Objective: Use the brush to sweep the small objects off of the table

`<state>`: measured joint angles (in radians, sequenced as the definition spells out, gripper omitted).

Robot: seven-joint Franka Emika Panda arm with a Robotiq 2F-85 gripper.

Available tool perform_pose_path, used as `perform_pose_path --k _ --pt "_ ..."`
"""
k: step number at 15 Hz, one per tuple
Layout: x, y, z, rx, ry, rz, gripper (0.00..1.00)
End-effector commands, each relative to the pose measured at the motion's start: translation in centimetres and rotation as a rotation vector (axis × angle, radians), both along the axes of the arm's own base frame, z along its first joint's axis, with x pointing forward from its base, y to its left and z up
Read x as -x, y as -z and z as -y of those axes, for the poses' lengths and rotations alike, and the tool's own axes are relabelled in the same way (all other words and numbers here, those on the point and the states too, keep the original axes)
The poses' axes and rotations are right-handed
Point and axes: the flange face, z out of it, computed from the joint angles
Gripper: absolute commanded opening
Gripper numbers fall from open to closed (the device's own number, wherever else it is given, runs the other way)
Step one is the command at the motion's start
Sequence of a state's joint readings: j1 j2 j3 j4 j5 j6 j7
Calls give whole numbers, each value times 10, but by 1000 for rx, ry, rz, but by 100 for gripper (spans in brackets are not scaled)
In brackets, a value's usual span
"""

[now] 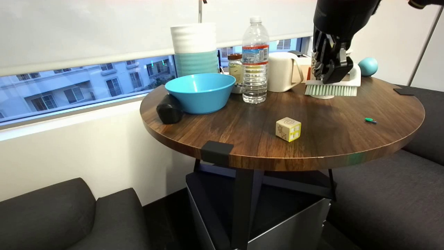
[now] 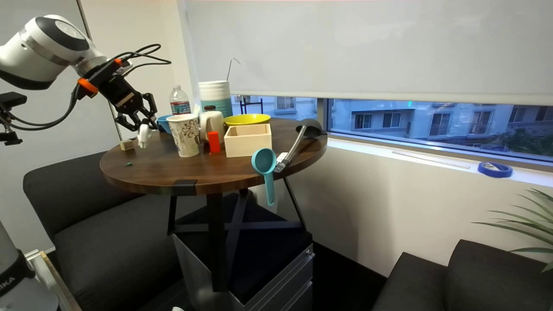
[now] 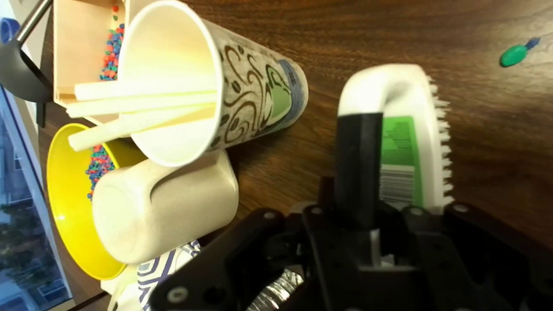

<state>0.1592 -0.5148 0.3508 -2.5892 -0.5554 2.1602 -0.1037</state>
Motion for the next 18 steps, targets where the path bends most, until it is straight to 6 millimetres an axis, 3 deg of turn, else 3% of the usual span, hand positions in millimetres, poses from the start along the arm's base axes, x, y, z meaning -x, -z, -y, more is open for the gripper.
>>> perform_pose_path --k 1,13,16,18 --pt "4 5 -5 3 -46 2 2" --pt "35 35 -8 168 -252 113 2" --pt "40 44 -6 147 -276 131 2" --pt "31 44 -12 144 -289 140 2"
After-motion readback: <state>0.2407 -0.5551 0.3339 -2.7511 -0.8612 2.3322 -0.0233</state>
